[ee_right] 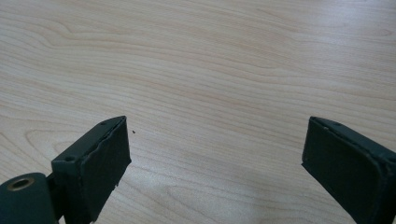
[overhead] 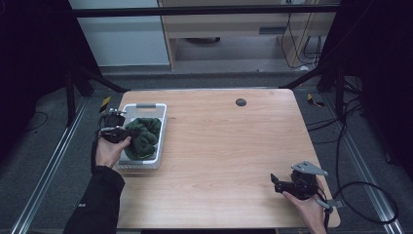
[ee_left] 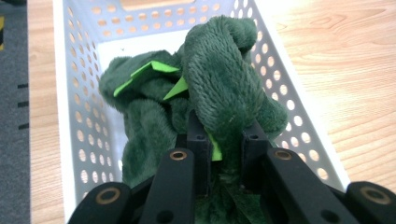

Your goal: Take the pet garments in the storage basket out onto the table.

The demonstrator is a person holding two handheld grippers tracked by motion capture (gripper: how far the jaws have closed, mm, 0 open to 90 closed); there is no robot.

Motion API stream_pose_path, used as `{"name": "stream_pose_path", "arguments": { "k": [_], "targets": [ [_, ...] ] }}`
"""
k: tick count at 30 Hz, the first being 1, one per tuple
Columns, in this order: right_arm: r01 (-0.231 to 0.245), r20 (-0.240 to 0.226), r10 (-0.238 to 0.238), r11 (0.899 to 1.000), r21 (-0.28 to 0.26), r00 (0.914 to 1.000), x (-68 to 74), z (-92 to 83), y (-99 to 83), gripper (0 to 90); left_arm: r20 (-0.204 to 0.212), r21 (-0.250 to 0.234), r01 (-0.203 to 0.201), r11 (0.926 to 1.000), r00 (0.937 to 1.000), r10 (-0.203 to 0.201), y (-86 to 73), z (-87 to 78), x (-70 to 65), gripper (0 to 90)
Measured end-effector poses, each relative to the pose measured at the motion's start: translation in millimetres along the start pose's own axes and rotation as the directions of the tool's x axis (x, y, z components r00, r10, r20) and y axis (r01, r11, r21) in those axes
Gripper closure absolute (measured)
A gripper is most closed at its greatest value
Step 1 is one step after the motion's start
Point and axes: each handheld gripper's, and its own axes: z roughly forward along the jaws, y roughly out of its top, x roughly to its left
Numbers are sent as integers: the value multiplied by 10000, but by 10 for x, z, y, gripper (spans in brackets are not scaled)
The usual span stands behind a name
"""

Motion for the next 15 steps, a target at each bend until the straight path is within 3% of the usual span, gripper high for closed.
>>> {"name": "stream_pose_path", "arguments": {
  "k": [15],
  "targets": [
    [55,47,-55,10000,-48,10000,-4,-1,0,75,167,-601,-663,9960,9976,674,64,-376,-71,793]
  ]
}}
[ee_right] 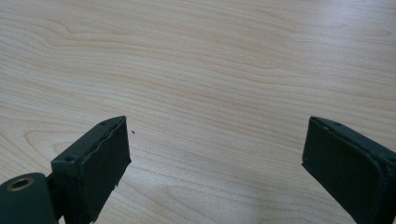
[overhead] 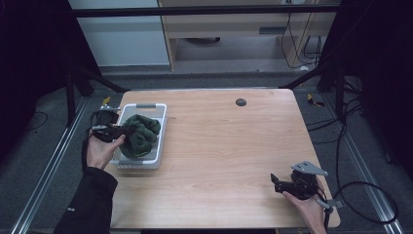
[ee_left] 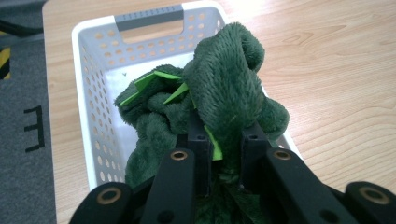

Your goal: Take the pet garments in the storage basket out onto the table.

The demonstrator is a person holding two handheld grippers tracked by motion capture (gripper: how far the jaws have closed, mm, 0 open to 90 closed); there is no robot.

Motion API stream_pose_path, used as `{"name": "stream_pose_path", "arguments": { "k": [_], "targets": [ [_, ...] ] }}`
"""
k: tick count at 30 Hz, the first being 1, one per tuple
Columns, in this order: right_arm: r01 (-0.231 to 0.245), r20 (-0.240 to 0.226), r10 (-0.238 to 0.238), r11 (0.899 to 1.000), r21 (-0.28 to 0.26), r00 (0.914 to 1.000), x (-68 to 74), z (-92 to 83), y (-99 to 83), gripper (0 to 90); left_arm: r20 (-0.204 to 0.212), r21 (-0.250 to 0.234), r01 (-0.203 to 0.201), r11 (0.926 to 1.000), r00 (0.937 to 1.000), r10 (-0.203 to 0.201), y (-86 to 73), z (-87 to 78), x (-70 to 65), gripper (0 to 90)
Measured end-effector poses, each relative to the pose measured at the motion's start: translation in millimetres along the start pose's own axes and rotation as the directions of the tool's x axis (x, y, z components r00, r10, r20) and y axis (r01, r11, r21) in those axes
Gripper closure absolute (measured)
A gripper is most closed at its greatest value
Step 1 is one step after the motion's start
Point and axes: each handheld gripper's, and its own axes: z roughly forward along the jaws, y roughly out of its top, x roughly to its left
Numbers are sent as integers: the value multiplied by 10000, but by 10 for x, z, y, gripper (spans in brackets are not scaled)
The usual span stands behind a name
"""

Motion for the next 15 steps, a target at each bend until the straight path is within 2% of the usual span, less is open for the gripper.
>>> {"name": "stream_pose_path", "arguments": {
  "k": [7,15],
  "targets": [
    [-12,19,12,10000,-18,10000,-9,-6,0,75,110,-205,-196,9996,9997,198,53,-135,-53,796],
    [-13,41,13,10000,-20,10000,-9,-7,1,75,112,-312,-675,9972,9976,678,123,-296,-138,796]
  ]
}}
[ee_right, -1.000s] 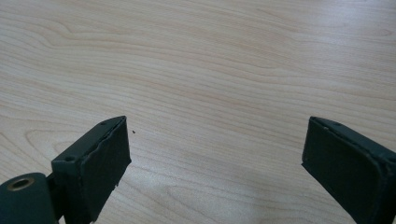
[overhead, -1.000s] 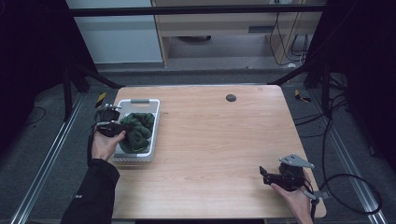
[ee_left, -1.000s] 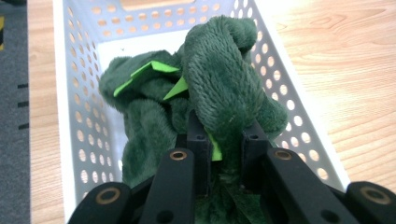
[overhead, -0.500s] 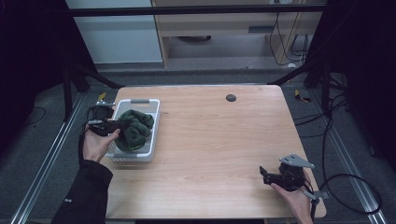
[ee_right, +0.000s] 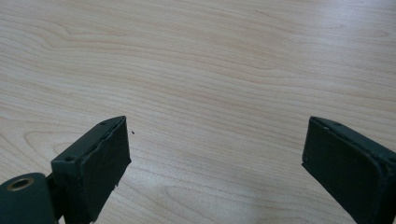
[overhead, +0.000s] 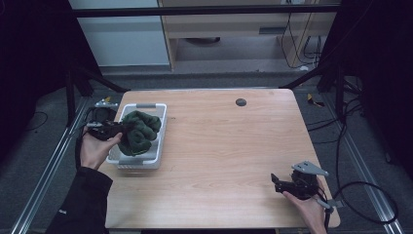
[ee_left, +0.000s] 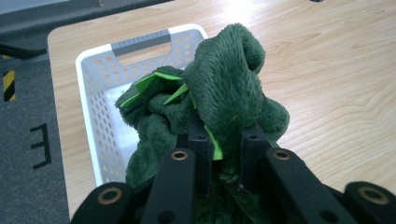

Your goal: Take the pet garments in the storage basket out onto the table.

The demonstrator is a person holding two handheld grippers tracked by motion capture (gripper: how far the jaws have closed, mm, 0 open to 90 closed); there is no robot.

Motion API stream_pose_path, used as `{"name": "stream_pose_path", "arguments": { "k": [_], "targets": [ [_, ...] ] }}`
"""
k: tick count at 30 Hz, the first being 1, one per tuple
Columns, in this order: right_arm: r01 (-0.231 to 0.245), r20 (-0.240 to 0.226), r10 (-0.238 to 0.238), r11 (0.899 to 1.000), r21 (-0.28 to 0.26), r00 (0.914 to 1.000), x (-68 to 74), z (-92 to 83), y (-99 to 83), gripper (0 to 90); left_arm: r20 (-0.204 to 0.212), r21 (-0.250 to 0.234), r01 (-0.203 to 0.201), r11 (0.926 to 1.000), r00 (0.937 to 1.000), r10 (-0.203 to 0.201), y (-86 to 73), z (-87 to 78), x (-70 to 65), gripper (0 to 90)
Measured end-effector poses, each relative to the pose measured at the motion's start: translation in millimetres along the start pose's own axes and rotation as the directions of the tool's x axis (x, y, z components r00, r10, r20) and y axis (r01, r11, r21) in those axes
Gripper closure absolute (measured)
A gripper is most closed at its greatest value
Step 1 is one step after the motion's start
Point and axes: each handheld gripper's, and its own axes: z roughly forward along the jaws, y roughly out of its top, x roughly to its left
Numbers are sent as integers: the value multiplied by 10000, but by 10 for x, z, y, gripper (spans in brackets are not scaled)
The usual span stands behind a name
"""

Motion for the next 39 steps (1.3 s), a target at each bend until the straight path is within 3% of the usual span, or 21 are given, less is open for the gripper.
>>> {"name": "stream_pose_path", "arguments": {
  "k": [15,22,39],
  "targets": [
    [-73,12,73,9999,-150,10000,-9,-22,9,75,170,-327,-559,9979,9983,564,105,-257,-128,796],
    [-45,22,46,9998,-171,10000,-10,-26,10,75,295,-567,-833,9949,9959,851,166,-352,-254,796],
    [-57,63,59,9997,-218,10000,-20,-38,8,74,1095,-720,-1792,9812,9764,1864,283,-363,-670,796]
  ]
}}
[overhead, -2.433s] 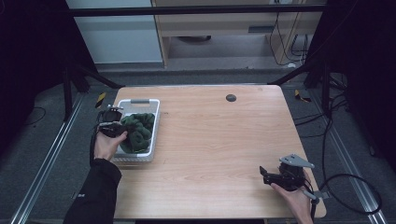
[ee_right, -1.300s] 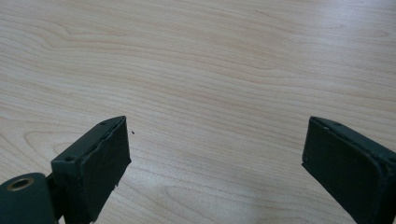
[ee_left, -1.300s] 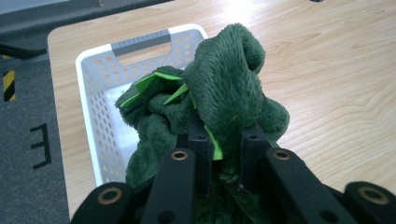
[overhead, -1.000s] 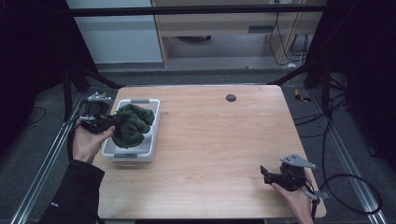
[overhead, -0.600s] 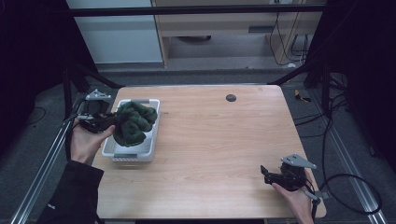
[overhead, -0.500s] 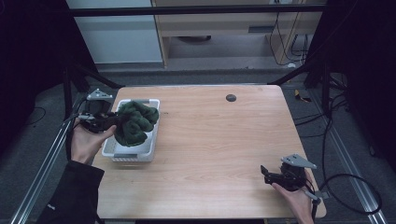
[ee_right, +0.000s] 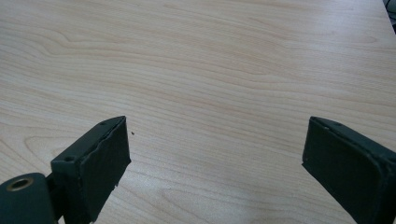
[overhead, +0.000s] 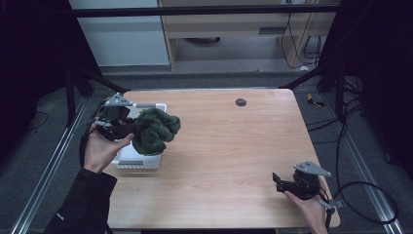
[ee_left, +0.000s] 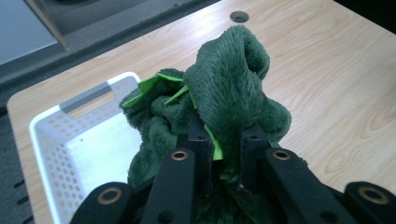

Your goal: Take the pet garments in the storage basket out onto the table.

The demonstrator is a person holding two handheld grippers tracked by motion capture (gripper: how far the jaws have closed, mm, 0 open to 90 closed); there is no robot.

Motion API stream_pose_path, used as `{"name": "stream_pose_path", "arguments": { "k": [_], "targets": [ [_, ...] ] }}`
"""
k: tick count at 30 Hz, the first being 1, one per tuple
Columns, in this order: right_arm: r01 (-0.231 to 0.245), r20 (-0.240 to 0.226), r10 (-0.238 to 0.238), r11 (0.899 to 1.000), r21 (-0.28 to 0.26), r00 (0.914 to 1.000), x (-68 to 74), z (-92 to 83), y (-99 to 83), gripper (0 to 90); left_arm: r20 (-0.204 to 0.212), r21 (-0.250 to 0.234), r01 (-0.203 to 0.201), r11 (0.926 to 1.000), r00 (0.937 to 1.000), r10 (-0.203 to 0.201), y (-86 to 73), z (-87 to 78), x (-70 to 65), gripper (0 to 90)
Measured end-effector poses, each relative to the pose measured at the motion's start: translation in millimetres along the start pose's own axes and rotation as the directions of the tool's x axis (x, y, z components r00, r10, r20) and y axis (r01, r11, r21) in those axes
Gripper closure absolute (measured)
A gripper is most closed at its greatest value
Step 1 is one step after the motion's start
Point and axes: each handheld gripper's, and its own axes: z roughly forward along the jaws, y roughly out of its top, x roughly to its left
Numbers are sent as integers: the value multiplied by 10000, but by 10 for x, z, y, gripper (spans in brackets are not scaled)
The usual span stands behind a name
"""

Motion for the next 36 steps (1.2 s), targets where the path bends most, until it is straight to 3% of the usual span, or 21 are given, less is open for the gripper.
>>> {"name": "stream_pose_path", "arguments": {
  "k": [12,36],
  "targets": [
    [12,-16,-12,10000,-34,10000,-8,-8,1,74,609,251,-766,9967,9953,750,138,174,-288,796],
    [14,8,-14,10000,-69,10000,-15,-14,3,74,1694,493,-1488,9876,9758,1386,244,573,-708,796]
  ]
}}
